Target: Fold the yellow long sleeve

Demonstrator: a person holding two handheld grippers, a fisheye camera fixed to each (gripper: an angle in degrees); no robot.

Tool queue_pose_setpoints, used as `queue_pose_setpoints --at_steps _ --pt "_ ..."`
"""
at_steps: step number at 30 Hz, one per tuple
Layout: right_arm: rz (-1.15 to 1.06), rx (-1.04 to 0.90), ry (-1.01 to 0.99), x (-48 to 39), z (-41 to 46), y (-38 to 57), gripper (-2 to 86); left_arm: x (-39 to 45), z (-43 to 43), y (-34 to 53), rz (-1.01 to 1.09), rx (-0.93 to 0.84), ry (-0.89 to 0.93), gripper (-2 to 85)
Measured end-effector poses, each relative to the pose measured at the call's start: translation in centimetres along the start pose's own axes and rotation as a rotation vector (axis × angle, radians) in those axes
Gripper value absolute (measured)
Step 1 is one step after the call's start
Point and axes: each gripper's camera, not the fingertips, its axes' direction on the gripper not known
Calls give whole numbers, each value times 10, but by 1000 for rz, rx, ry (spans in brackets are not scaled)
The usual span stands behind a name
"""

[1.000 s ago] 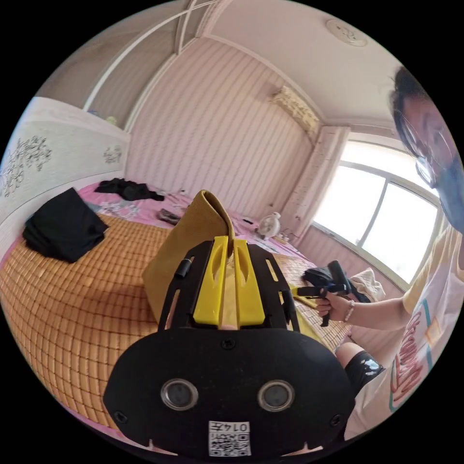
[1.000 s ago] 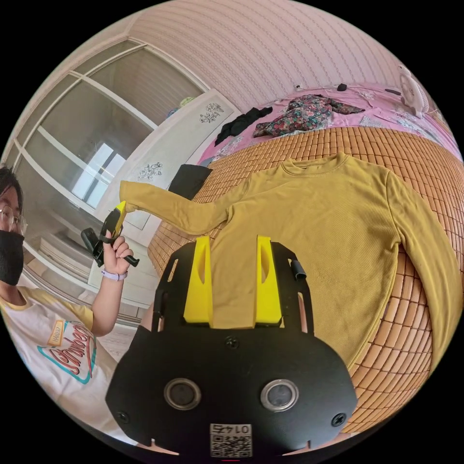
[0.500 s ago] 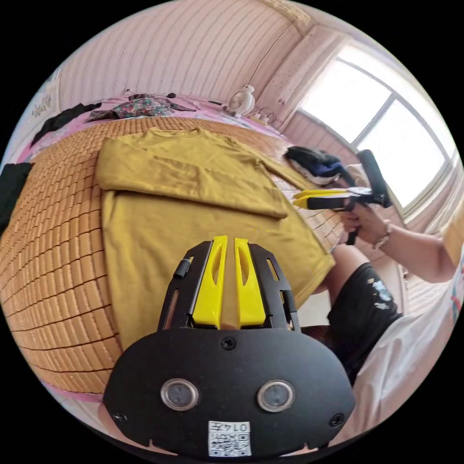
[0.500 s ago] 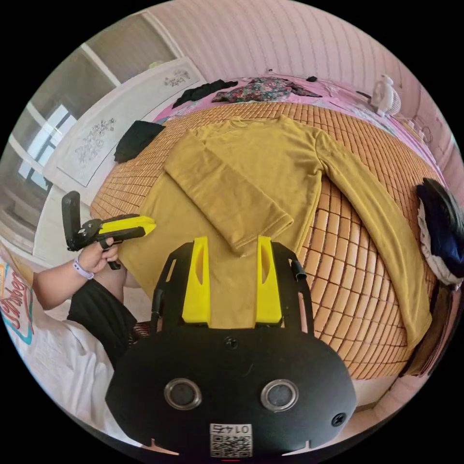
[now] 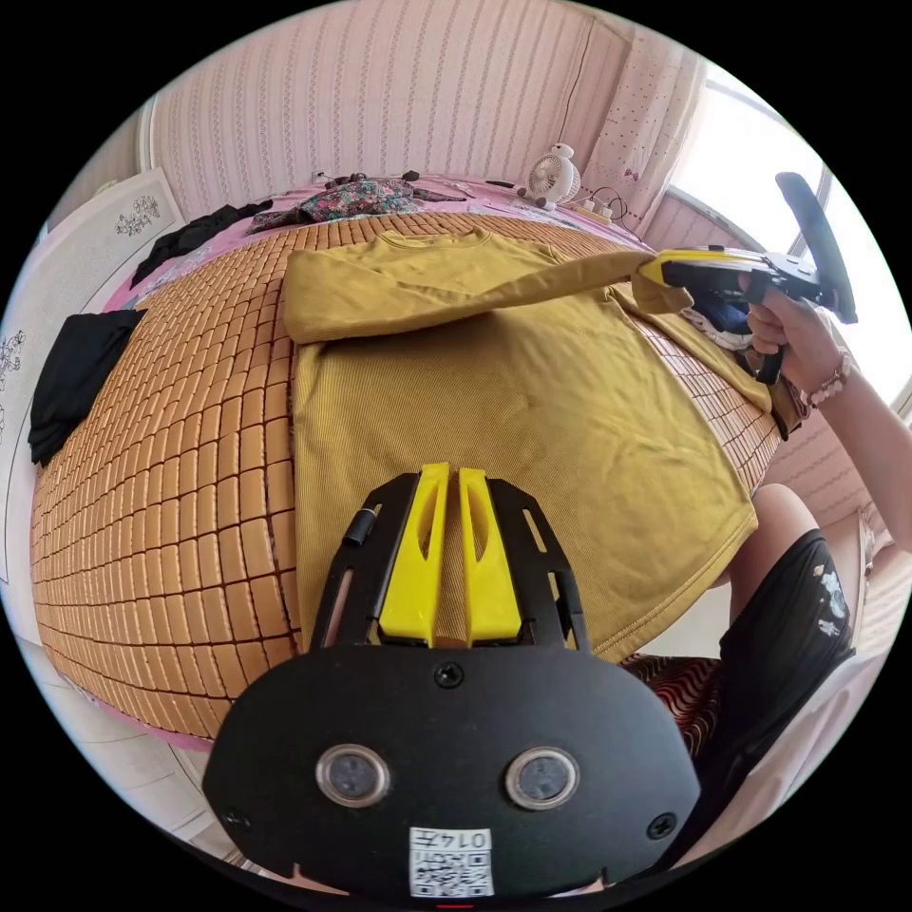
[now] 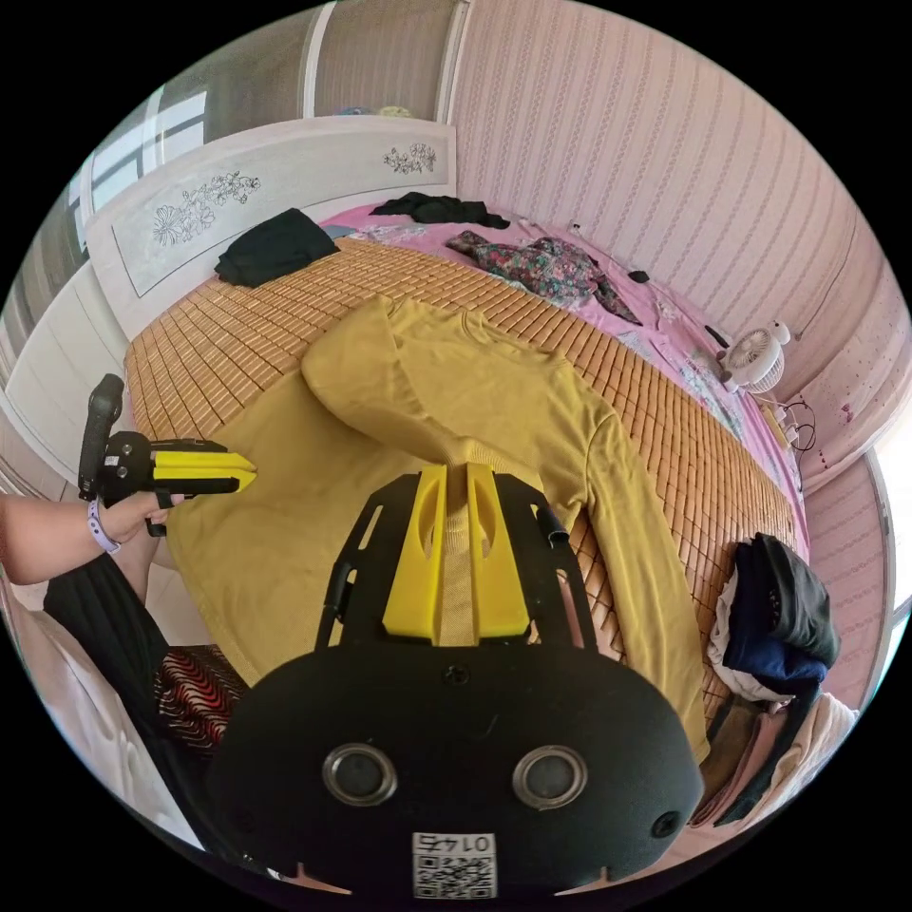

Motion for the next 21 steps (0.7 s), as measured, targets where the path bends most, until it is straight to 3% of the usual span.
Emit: queue_pose_setpoints --at_steps 7,15,21 --pt "75 71 71 22 -31 7 26 -37 5 -60 -22 166 -97 67" --pt "87 27 80 20 -26 30 29 -65 77 -154 61 25 -149 90" --pt "193 115 69 43 -47 30 30 -72 113 -194 116 -43 -225 76"
